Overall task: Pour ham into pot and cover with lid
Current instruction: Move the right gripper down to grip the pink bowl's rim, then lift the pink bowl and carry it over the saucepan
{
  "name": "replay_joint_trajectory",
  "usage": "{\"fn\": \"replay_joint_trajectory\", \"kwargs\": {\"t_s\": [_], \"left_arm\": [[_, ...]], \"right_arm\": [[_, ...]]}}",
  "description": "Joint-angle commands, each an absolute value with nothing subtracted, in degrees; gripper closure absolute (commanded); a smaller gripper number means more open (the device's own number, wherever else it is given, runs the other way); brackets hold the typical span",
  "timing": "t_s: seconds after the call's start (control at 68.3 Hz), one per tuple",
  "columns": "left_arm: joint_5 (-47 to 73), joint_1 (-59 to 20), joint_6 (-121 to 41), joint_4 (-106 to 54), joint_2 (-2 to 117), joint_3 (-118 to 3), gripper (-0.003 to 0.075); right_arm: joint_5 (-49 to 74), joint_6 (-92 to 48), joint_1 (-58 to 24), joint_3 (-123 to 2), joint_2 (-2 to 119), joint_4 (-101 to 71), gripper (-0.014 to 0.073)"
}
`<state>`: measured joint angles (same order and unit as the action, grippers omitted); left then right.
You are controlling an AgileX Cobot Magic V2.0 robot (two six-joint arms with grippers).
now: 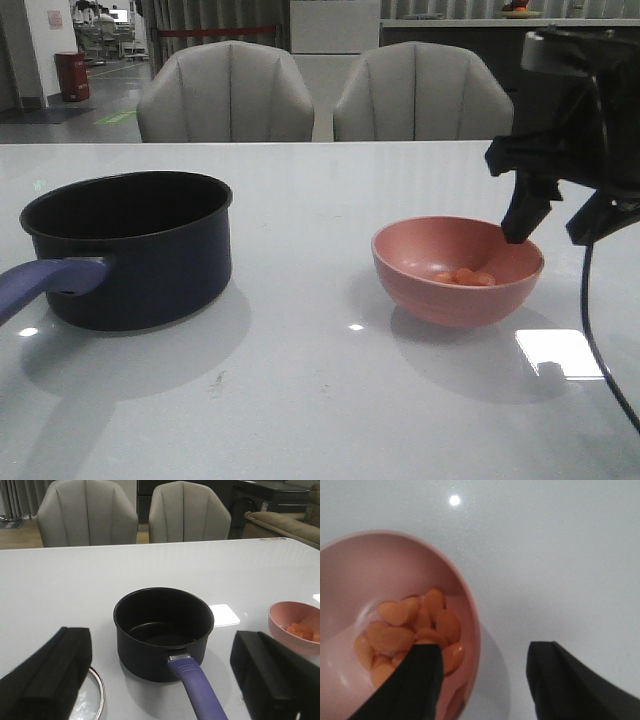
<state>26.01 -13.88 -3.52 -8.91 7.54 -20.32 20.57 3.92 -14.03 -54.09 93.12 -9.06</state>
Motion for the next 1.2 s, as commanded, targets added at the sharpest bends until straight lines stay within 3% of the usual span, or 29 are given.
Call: {"fn": "replay_joint_trajectory", "kwargs": {"t_s": [0.0, 0.102, 0.395, 0.732, 0.952, 1.186], "left_arm": [[21.42, -14.18, -3.66, -9.49, 8.15, -21.93, 0.0115], [21.42, -14.18, -3.66, -9.49, 8.15, -21.93, 0.0115], [21.42, -14.18, -3.66, -9.49, 8.15, -21.93, 0.0115], [21.42, -14.18, -3.66, -9.49, 8.15, -21.93, 0.0115], [21.42, -14.18, -3.66, -9.49, 8.15, -21.93, 0.0115], [21.42, -14.18, -3.66, -9.49, 8.15, -21.93, 0.0115]], "right_arm": [[17.83, 3.88, -14.09, -58.26, 94.98, -9.11, 0.0114], [17.88, 3.88, -14.09, -59.76, 97.74, -9.24, 0.0167], [18.40, 3.88, -14.09, -64.25, 100.67, -9.99, 0.0468], [19.05, 3.88, -15.67, -74.39, 97.88, -13.58, 0.0463], [22.48, -5.40, -24.90, -82.21, 99.00, -14.60, 0.0466], [6.53, -6.25, -34.47, -85.30, 102.33, -14.60, 0.0466]]}}
